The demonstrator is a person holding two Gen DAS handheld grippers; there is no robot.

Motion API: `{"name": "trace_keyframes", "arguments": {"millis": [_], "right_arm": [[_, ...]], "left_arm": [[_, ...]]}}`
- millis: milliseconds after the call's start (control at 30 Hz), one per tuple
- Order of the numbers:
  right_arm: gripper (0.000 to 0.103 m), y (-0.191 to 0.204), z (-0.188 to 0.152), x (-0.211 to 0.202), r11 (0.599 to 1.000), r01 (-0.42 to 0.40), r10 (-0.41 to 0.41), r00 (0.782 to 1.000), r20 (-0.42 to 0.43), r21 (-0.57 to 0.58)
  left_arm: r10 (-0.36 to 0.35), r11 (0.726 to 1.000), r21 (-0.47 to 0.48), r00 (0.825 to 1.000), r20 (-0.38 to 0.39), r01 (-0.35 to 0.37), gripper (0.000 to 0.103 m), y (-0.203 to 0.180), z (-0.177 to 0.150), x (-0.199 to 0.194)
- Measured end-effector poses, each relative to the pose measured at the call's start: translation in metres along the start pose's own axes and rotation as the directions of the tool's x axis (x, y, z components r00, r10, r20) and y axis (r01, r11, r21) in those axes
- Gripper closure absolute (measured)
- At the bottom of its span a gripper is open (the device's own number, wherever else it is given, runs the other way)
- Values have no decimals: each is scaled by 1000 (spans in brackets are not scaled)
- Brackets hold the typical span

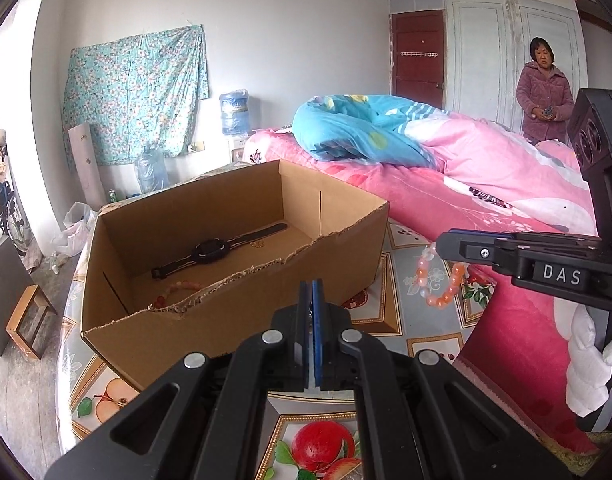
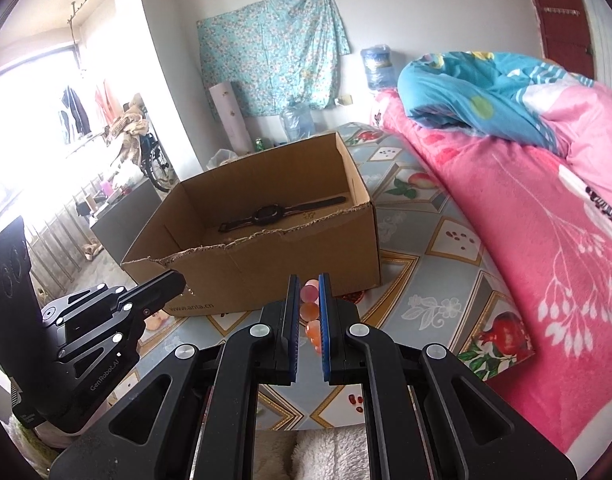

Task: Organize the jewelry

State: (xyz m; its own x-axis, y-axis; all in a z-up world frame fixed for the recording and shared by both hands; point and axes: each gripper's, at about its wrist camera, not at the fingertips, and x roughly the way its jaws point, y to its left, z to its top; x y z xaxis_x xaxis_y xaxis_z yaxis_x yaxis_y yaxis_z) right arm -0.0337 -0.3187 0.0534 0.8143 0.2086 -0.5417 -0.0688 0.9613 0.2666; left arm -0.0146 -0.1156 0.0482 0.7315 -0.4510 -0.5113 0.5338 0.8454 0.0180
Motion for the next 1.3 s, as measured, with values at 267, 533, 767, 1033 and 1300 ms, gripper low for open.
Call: {"name": "trace_keyframes", "arguments": {"millis": [267,533,767,1033,1300], "right_arm": [[96,7,12,-11,999,-28,28,999,44,-16],[96,15,40,-13,996,-67,72,994,85,-60],[96,5,76,-2,987,-155,158,984,80,-37],[96,2,111,20,973,-228,229,973,34,-16],[96,-1,129,66,964,-267,267,961,-64,13]], "left_arm": [[-11,1000,0,999,43,11,102,3,12,-15],[-8,1000,-6,995,103,9,102,12,36,-24],[17,1000,-29,992,124,-13,102,34,66,-28],[5,998,-68,999,41,-2,102,70,95,-3],[-157,967,-232,965,-210,107,102,108,111,78]]}}
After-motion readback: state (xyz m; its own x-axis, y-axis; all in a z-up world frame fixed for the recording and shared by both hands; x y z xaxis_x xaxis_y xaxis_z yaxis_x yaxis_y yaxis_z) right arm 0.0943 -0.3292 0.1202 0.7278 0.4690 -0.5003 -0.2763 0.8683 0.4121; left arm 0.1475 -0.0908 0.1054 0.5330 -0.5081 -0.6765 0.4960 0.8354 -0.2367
